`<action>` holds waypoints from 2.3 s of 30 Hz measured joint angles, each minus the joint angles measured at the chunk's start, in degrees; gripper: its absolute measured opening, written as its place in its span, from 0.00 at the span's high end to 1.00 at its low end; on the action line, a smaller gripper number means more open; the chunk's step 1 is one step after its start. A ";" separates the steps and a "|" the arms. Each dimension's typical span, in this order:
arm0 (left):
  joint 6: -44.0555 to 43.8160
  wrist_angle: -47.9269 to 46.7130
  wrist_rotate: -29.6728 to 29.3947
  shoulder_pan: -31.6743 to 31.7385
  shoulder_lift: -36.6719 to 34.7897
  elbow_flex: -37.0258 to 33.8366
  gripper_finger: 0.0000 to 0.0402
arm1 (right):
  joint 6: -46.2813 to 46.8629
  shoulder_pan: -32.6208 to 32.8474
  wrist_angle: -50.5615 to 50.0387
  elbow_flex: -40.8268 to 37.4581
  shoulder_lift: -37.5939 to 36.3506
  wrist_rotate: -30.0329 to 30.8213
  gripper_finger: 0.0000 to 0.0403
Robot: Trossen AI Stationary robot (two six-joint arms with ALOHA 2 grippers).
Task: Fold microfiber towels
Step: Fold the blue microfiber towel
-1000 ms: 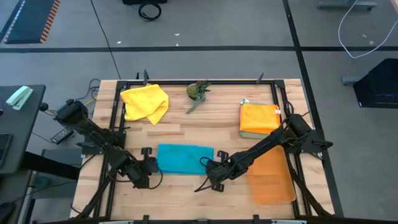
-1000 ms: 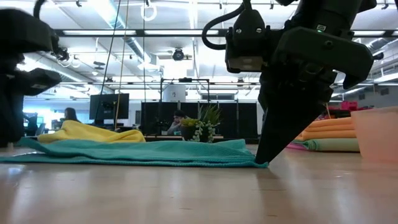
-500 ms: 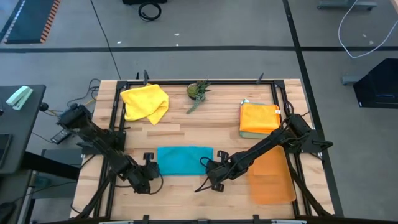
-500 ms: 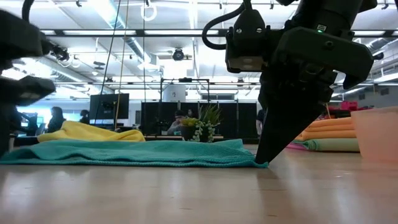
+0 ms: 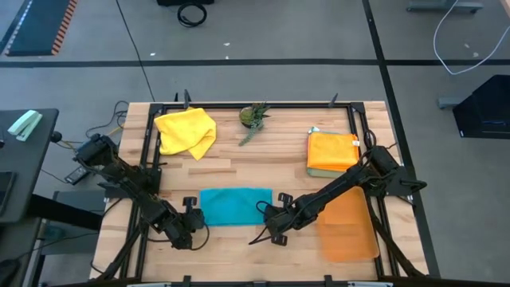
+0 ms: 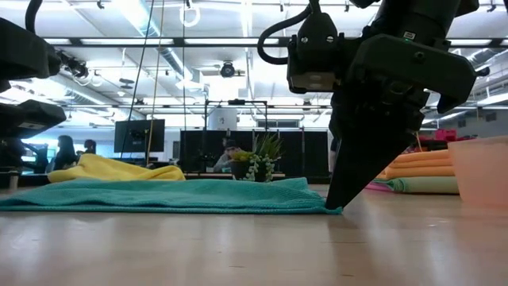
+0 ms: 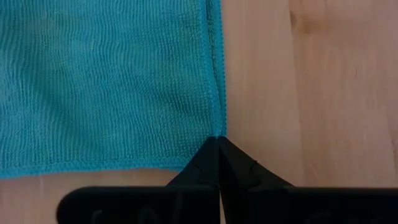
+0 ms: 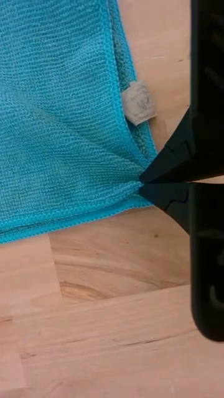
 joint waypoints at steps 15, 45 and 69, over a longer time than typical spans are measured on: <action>-2.98 -2.15 0.60 -0.02 0.04 -0.17 1.00 | -3.06 1.83 0.37 -0.04 -0.99 1.87 0.99; -4.29 -0.28 -0.25 0.11 0.22 -0.34 0.99 | -2.43 2.19 8.02 -1.01 -1.55 -1.52 0.99; -3.42 -3.45 3.31 -0.79 -7.02 -0.50 0.94 | -0.94 1.79 10.97 -3.50 -1.74 -2.32 0.99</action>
